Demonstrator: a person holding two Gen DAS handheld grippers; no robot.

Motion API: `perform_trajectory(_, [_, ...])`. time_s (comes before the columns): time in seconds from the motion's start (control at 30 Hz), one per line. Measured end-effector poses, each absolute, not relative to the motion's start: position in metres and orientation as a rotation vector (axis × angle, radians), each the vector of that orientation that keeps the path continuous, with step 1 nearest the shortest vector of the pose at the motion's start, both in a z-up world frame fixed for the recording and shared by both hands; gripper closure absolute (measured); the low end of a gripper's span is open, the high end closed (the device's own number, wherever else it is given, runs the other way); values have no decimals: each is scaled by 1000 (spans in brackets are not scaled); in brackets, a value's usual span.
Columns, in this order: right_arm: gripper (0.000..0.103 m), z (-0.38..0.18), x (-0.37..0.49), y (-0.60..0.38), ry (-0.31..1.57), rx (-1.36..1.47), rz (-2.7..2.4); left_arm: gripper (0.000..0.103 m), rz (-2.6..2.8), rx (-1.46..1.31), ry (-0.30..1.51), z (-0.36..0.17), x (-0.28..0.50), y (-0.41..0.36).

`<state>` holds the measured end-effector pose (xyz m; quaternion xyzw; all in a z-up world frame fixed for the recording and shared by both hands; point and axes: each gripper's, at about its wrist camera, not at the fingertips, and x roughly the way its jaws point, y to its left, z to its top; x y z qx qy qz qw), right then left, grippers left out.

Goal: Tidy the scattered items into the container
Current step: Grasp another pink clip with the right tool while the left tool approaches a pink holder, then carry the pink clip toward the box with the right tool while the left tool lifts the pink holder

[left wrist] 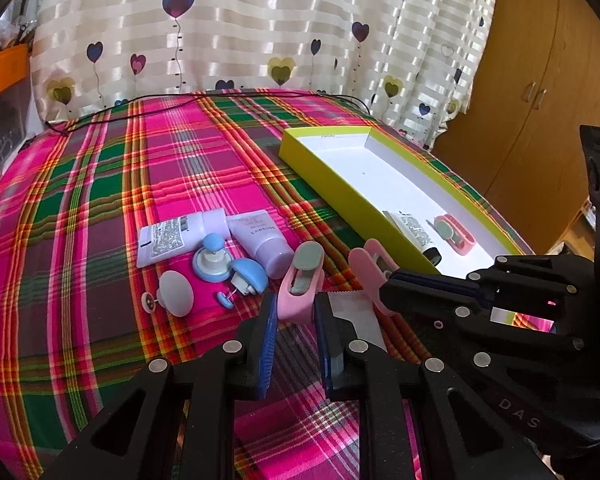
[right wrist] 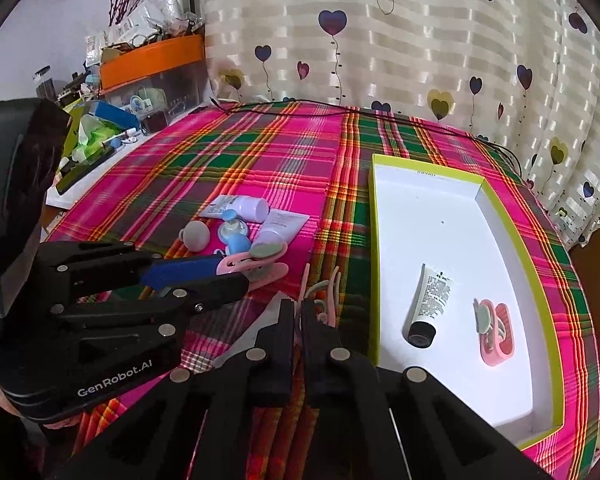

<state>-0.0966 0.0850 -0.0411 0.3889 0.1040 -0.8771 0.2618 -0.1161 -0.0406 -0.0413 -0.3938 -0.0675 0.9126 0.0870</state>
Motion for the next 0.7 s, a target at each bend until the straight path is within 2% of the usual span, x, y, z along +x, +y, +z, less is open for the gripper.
perform_trajectory(0.7, [99,-12,-69,98,241,953,-2415,84,2784,-1116,-138,-13,-87,-33])
